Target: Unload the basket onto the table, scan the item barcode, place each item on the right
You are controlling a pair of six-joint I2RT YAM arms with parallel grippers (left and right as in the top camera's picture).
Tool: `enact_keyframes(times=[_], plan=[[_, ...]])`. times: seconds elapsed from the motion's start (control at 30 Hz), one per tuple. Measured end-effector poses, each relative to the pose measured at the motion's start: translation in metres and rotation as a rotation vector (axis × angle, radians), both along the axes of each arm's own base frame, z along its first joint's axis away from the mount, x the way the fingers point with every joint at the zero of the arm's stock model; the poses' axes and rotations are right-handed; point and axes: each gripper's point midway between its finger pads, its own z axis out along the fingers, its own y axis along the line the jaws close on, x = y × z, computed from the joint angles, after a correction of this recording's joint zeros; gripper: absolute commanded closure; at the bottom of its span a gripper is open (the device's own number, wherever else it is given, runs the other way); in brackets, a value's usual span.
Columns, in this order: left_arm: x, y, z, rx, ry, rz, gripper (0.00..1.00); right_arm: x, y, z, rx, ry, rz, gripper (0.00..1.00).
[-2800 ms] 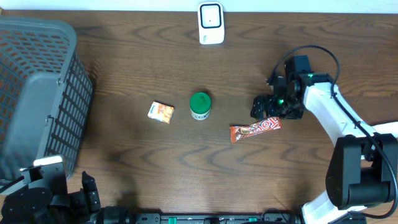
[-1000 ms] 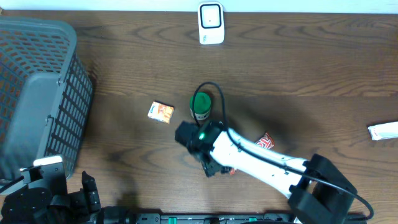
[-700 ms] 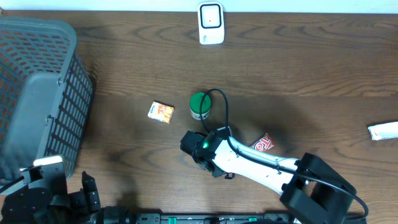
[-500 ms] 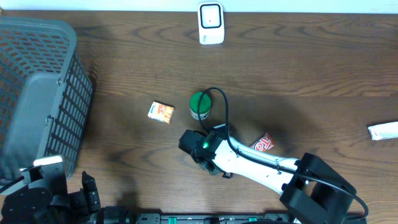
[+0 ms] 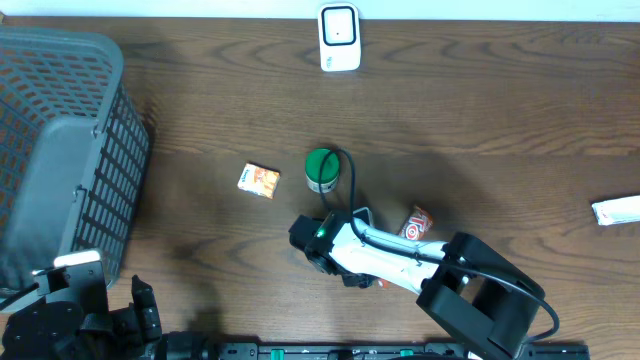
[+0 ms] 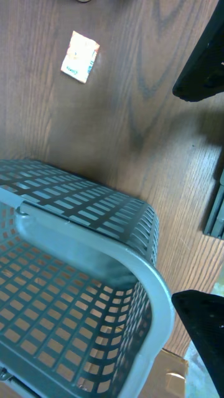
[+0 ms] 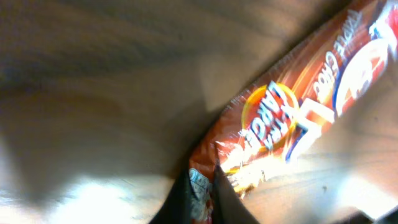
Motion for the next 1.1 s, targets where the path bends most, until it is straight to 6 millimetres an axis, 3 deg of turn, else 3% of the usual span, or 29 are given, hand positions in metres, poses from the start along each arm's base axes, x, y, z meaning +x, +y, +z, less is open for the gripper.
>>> enact_keyframes(times=[0.13, 0.27, 0.4, 0.47, 0.53, 0.6, 0.67, 0.77, 0.9, 1.07, 1.1], plan=[[0.000, 0.000, 0.000, 0.000, 0.000, 0.000, 0.03, -0.008, -0.001, 0.011, -0.021, 0.056, -0.014, 0.99], [0.000, 0.000, 0.000, 0.000, 0.000, 0.000, 0.03, 0.010, 0.063, 0.043, 0.196, 0.076, 0.045, 0.99], [0.000, 0.000, 0.000, 0.000, 0.000, 0.000, 0.03, 0.023, 0.130, 0.110, 0.517, 0.069, 0.149, 0.99], [0.000, 0.000, 0.000, 0.000, 0.000, 0.000, 0.03, 0.017, 0.147, 0.143, 0.683, 0.094, 0.187, 0.99], [0.000, 0.000, 0.000, 0.000, 0.000, 0.000, 0.03, 0.010, 0.152, 0.162, 0.797, 0.153, 0.203, 0.99], [0.000, 0.000, 0.000, 0.000, 0.000, 0.000, 0.03, 0.009, 0.159, 0.162, 0.878, 0.207, 0.224, 0.99], [0.000, 0.000, 0.000, 0.000, 0.001, 0.000, 0.03, 0.007, 0.167, 0.148, 0.976, 0.272, 0.258, 0.99], [0.000, 0.000, 0.000, 0.000, 0.001, 0.000, 0.03, 0.000, 0.164, 0.118, 1.067, 0.362, 0.267, 0.99], [0.000, 0.000, 0.000, 0.000, 0.000, 0.000, 0.03, -0.008, 0.142, 0.099, 1.132, 0.465, 0.254, 0.99], [0.000, 0.000, 0.000, 0.000, 0.000, 0.000, 0.03, 0.013, 0.104, 0.097, 1.143, 0.469, 0.189, 0.98], [0.000, 0.000, 0.000, 0.000, 0.000, 0.000, 0.03, 0.018, 0.098, 0.096, 1.133, 0.457, 0.175, 0.87]])
